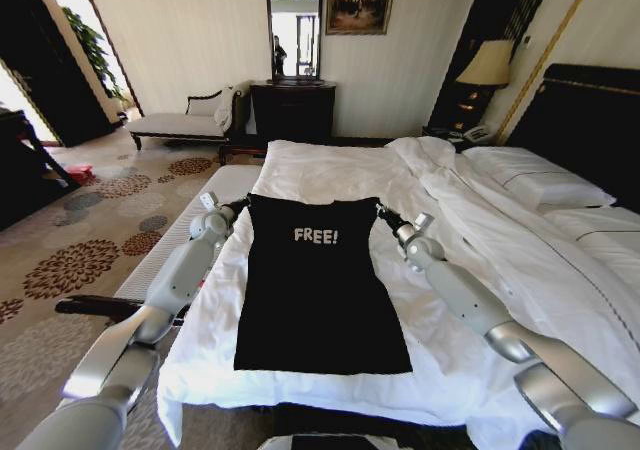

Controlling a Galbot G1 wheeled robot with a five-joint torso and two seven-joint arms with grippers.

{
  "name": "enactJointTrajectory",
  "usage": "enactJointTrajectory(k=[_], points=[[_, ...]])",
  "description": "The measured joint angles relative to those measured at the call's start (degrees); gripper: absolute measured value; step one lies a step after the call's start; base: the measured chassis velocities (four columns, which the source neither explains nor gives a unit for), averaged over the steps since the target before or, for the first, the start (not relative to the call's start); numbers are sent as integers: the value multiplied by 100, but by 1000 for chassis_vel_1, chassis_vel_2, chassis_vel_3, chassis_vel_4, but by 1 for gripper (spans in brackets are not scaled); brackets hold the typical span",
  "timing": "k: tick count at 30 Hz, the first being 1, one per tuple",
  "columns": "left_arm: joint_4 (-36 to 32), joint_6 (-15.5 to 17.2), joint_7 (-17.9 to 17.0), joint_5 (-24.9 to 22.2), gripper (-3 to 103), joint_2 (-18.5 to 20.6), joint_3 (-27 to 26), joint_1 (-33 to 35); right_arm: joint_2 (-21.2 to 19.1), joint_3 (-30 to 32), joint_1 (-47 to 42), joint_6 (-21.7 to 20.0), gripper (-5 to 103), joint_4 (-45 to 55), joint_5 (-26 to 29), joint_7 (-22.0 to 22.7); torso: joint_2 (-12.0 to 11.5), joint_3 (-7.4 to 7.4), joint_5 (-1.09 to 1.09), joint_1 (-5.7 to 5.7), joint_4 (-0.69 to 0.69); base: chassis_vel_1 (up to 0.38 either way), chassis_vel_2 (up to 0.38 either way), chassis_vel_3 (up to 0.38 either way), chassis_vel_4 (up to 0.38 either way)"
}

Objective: Fold the clothes on the bed.

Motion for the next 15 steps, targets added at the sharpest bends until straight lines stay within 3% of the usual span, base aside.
enactJointTrajectory(k=[6, 12, 15], points=[[-1067, 4, -215, -132, 0, 375, -51, 879, -475, 616, -1003, -37, 0, 976, -20, 225, 1, 0, -1, -2, -6, 0, 0, 0, 0], [-1690, 17, -307, -260, 0, 776, -168, 1413, -768, 1051, -1702, -45, 0, 1529, -6, 404, 1, -1, 0, -2, -2, 0, 0, 0, 0], [-2374, 37, -346, -328, 0, 1320, -234, 1997, -1008, 1435, -2407, -73, 0, 2073, 12, 536, 1, 0, -1, -2, 0, 0, 0, 0, 0]])
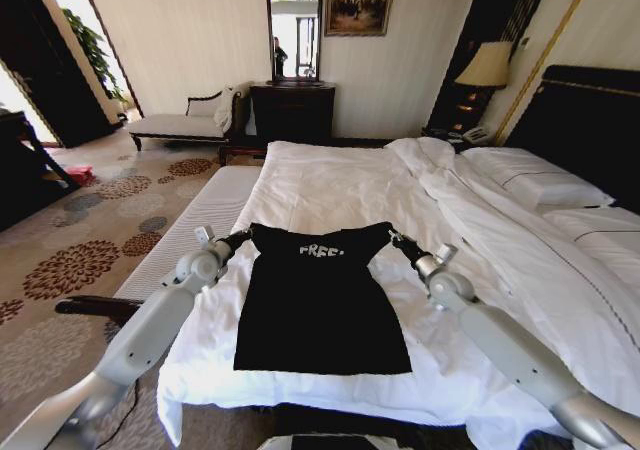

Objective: Fold the clothes on the bed.

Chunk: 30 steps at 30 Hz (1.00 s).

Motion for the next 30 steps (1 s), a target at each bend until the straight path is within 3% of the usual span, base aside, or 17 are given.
enactJointTrajectory(k=[2, 8, 11, 16, 19, 22, 30], points=[[-481, 2, -19, -5, 0, 288, -45, 374, -107, 268, -471, -10, 0, 280, -68, 45, 0, 0, 0, -1, 1, 0, 0, 0, 0], [-1206, 2, -98, -1, 0, 676, -188, 1008, -193, 758, -1332, 3, 0, 789, -231, 90, 0, 0, 2, -1, -3, 0, 0, 0, 0], [-1698, -2, -116, 60, 0, 1094, -310, 1540, -291, 1208, -2148, 23, 0, 1255, -275, 159, 1, 0, 0, 0, -1, 0, 0, 0, 0], [-1908, -10, -109, 198, 0, 1339, -217, 1758, -283, 1646, -2883, 55, 0, 1475, -505, 166, 1, 0, 0, 0, 1, 0, 0, 0, 0], [-1961, 4, -111, 238, 0, 1408, -162, 1807, -209, 1875, -3279, 85, 0, 1550, -654, 167, 0, 1, 0, 1, -6, 0, 0, 0, 0], [-2002, 15, -102, 359, 0, 1575, -161, 1950, -121, 2103, -3708, 129, 0, 1636, -762, 165, -1, 1, 2, 2, -1, 0, 0, 0, 0], [-1981, 22, -86, 684, 0, 1696, -127, 2146, 130, 2191, -4029, 161, 0, 1679, -939, 162, -1, 1, 0, 2, -1, 0, 0, 0, 0]])
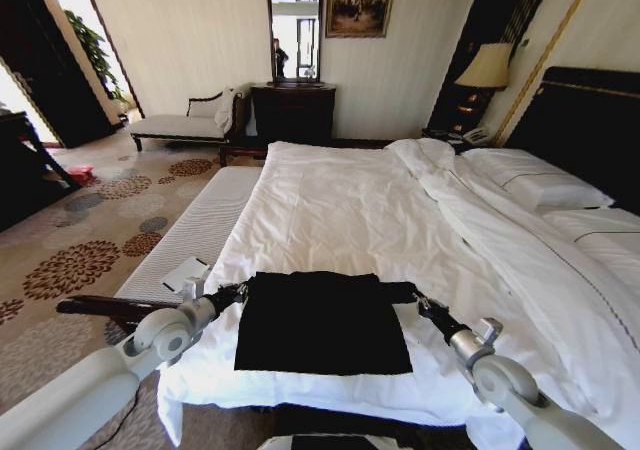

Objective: Fold the clothes on the bed.

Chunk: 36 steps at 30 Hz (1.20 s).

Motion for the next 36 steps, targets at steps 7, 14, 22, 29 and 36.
enactJointTrajectory(k=[7, 14, 22, 29, 36], points=[[-66, 65, -17, 151, 0, 58, 12, 244, 229, -202, -195, 106, 0, -25, -382, 24, 0, 1, 2, 0, 0, 0, 0, 0, 0], [-370, 100, -81, 212, 17, 277, -89, 367, 210, 15, -577, 291, 25, 236, -527, -45, 0, 1, 1, 0, 0, 0, 0, 0, 0], [-996, 155, -162, -524, 49, 243, -351, -179, 100, 647, -732, 367, 51, 990, -139, 77, 0, 0, 1, 0, 0, 0, 0, 0, 0], [-43, 636, -746, -1297, 77, -489, -361, -1253, 84, 537, 16, 208, 79, 887, 120, 407, 0, 1, 3, 1, -1, 0, 0, 0, 0], [1061, 1152, -701, -1175, 97, -1269, -135, -1259, 106, 134, 620, 90, 98, 409, 140, 541, -1, 2, 1, 1, 0, 0, 0, 0, 0]])
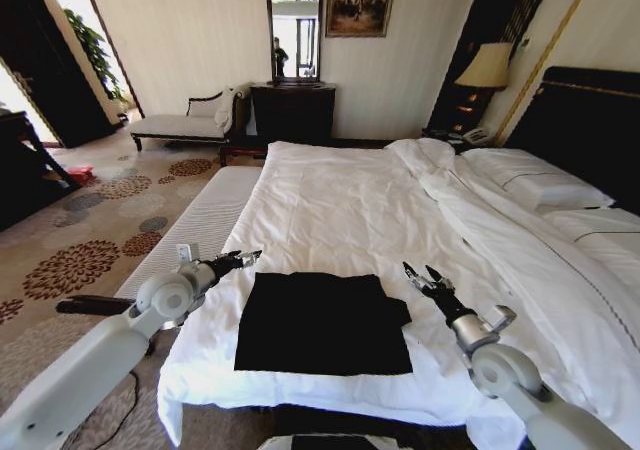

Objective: Fold the clothes on the bed.

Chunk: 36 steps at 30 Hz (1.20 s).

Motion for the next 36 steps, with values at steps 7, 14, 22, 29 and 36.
enactJointTrajectory(k=[7, 14, 22, 29, 36], points=[[792, 192, 580, 9, 100, -407, 83, 50, 8, -362, 429, -96, 100, -360, -8, 123, 0, 0, 1, 0, 0, 0, 0, 0, 0], [1192, 75, 1013, 86, 100, -601, 80, 44, 19, -553, 633, -157, 100, -503, -6, 230, 1, -1, 1, -1, 0, 0, 0, 0, 0], [1474, -179, 1142, 328, 86, -993, 131, -25, 9, -626, 690, -190, 100, -583, -15, 317, 0, -1, 1, 0, -1, 0, 0, 0, 0], [1538, -233, 1166, 483, 58, -1066, 183, -28, -19, -622, 706, -215, 100, -583, -14, 400, 1, -1, 1, -1, 0, 0, 0, 0, 0], [1591, -376, 1183, 530, 32, -1068, 62, -57, 2, -627, 711, -223, 100, -601, -31, 428, 1, -1, 0, -1, -1, 0, 0, 0, 0]])
